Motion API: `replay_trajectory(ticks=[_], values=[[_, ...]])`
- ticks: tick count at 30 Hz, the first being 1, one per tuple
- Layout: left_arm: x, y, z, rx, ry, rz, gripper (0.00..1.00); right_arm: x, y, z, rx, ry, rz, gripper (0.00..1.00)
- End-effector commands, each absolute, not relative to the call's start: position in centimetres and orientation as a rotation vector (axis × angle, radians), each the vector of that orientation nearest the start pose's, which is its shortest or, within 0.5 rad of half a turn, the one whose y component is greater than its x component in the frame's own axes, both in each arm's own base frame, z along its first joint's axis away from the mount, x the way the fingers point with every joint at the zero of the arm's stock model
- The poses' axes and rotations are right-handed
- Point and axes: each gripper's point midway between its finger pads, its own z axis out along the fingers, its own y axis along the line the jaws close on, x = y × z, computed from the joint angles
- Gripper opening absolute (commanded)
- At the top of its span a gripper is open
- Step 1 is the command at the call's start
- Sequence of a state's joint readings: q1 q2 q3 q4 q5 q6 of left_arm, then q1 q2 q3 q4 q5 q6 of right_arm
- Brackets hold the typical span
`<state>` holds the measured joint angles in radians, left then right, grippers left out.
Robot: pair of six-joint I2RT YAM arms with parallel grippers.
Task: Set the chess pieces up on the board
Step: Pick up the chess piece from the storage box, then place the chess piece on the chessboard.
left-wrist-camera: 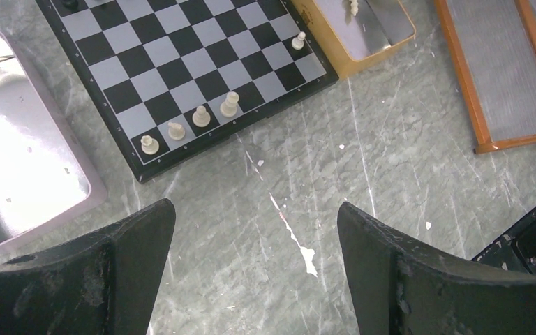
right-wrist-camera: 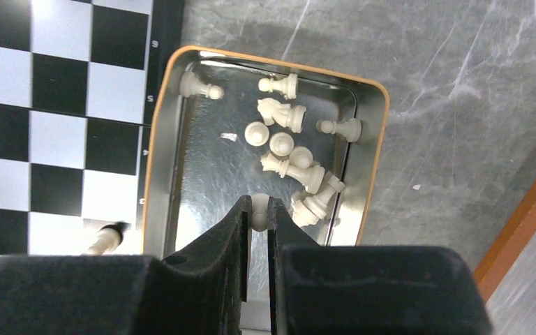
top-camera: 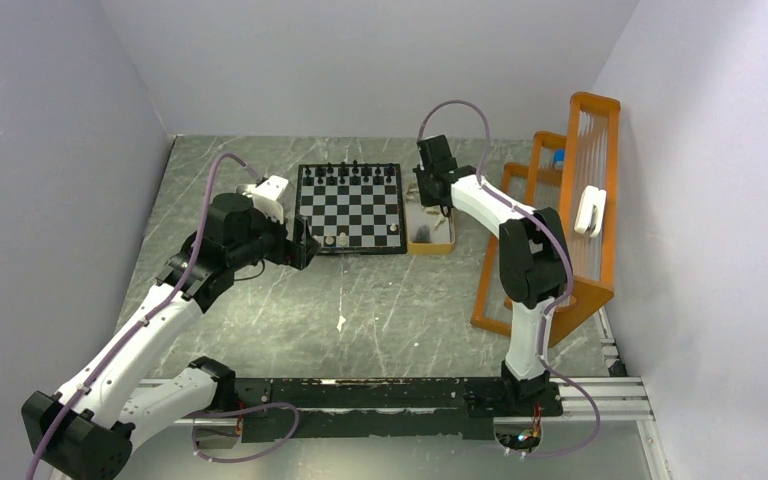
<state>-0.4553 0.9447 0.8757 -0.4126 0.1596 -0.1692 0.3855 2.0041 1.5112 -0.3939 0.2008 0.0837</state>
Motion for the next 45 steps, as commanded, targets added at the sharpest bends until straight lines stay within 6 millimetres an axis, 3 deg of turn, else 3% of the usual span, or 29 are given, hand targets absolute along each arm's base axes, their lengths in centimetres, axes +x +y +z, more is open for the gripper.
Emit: replay_trajectory(ticks=[1,10,17,22,32,45], values=[[26.8,-16.3,22.2,0.38,2.052,-0.519,0.9,47.3,17.4,10.7,-0.273,2.366,0.055,0.11],[26.9,-15.9,22.7,0.36,2.036,-0.501,0.89,44.7,23.1,13.3,-0.379,2.302,0.208,0.11],[26.8,-15.7,23.3,0.353,2.014,-0.498,0.89,42.2,27.6,12.7,-0.475,2.293,0.225,0.11],[26.7,-15.6,23.6,0.349,1.999,-0.497,0.88,40.9,29.2,11.6,-0.5,2.303,0.227,0.11],[26.7,-15.4,23.8,0.34,1.996,-0.489,0.88,40.7,30.0,8.4,-0.501,2.336,0.201,0.12],[26.8,-15.6,23.4,0.35,2.007,-0.492,0.87,41.0,29.4,4.5,-0.502,2.387,0.123,0.13]])
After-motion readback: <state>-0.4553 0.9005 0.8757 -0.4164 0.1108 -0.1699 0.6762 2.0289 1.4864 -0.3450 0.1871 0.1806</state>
